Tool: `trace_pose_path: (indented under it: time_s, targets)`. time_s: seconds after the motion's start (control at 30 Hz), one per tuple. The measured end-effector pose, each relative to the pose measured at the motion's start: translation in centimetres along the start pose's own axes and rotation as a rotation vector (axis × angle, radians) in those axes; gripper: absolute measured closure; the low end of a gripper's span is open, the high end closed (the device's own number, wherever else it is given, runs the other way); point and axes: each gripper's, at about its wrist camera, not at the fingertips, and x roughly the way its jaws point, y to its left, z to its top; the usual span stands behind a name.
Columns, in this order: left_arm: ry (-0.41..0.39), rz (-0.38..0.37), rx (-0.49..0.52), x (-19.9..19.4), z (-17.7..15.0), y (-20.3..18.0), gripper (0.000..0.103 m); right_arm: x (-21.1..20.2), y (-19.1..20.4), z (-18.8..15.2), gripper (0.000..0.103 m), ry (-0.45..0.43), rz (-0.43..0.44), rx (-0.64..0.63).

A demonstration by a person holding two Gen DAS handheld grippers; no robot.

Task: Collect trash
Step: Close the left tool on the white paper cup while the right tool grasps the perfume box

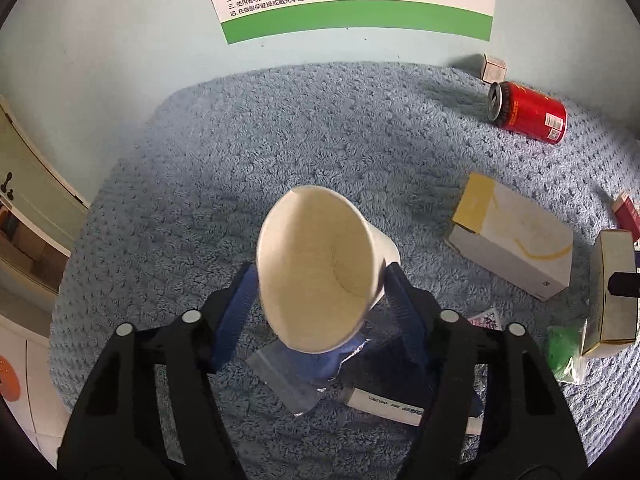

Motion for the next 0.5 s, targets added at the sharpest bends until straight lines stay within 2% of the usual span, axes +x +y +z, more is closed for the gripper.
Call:
trace_pose_path:
  time_s: [0.03, 0.17, 0.3, 0.33, 0.37, 0.5]
  targets:
    - [0.000, -0.014, -0.021, 0.0, 0.0, 0.4, 0.046, 0.1, 0.0, 0.1, 0.020, 0.004, 0.006, 0.008]
    - [-0.007, -0.065, -0.070, -0.1, -0.3, 1.6, 0.045, 0.1, 0.0, 0.6, 0.027, -0.006, 0.008, 0.032]
    - [0.013, -0.074, -0.069, 0.4, -0.3, 2.0, 0.050, 0.5, 0.5, 0.6, 0.025, 0.021, -0.005, 0.014]
    - [0.023, -0.075, -0.063, 0.6, -0.3, 1.9, 0.050, 0.6, 0.6, 0.6, 0.021, 0.027, -0.017, 0.009]
    - [0.032, -0.075, -0.059, 0.8, -0.3, 1.9, 0.049, 0.7, 0.8, 0.6, 0.018, 0.034, -0.022, 0.008]
    - [0.028, -0.076, -0.062, 0.8, -0.5, 2.0, 0.044, 0.9, 0.9, 0.1, 0.015, 0.041, -0.017, 0.027]
